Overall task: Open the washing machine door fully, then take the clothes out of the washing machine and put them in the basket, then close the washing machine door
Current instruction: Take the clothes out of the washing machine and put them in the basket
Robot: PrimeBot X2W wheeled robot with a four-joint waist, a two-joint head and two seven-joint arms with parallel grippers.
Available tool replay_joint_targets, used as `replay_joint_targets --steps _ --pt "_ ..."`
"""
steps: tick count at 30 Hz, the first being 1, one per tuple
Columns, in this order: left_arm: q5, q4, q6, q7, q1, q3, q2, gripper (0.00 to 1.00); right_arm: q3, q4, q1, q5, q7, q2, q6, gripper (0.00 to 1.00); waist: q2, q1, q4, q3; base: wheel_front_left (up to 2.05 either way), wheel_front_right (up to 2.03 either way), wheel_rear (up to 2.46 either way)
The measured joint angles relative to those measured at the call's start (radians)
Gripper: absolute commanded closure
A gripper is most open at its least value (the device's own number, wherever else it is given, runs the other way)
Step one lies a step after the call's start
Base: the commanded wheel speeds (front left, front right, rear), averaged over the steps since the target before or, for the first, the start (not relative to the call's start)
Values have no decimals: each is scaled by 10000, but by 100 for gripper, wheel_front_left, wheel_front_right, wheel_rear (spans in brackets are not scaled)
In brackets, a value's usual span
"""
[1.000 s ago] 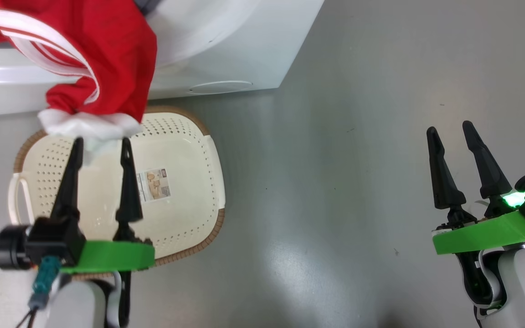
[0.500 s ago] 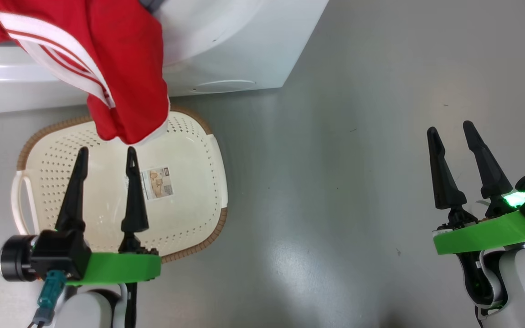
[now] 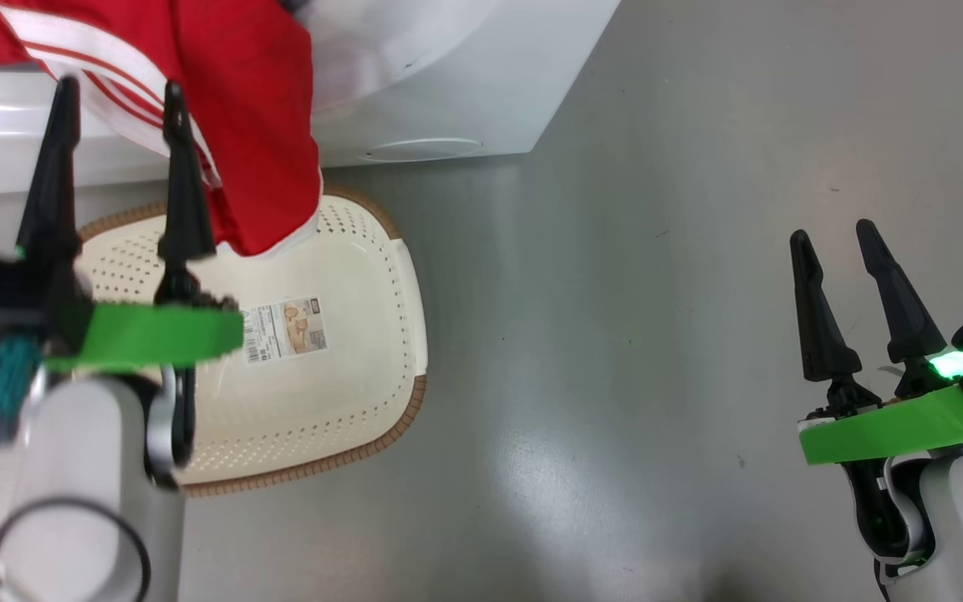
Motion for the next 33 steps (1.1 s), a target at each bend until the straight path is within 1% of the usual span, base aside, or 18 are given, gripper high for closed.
replay_joint_targets --steps 2,9,16,22,23,24,25,29,33 --pt "6 706 -167 -2 -596 -58 92 0 0 -2 -1 0 0 2 0 0 0 0 -2 6 0 0 0" --pt "198 2999 -437 44 -2902 -416 353 0 -15 -6 -10 0 0 21 0 0 0 -1 -18 119 0 0 0" --pt "295 5327 -777 694 -4710 -767 416 0 -58 -27 -40 0 0 23 0 0 0 -1 -21 257 0 0 0" --pt "299 7039 -794 980 -5723 -874 485 0 -81 -36 -52 0 0 21 0 0 0 -1 -48 287 0 0 0" --pt "299 7267 -844 980 -5854 -894 485 7 -84 -36 -52 0 0 21 0 0 0 0 -53 276 0 0 0" --pt "299 7482 -863 976 -5972 -907 485 23 -88 -38 -52 0 0 19 0 0 0 0 -59 259 0 0 0" --pt "297 7697 -863 976 -6083 -915 483 51 -90 -38 -52 0 0 19 0 0 0 0 -62 241 0 0 0" --pt "267 8470 -880 959 -6351 -978 479 100 -92 -36 -48 0 0 17 0 0 0 -1 -60 141 0 0 0" --pt "211 9007 -955 673 -6490 -1011 466 100 -86 -36 -43 0 0 17 0 0 0 0 -47 49 0 0 0"
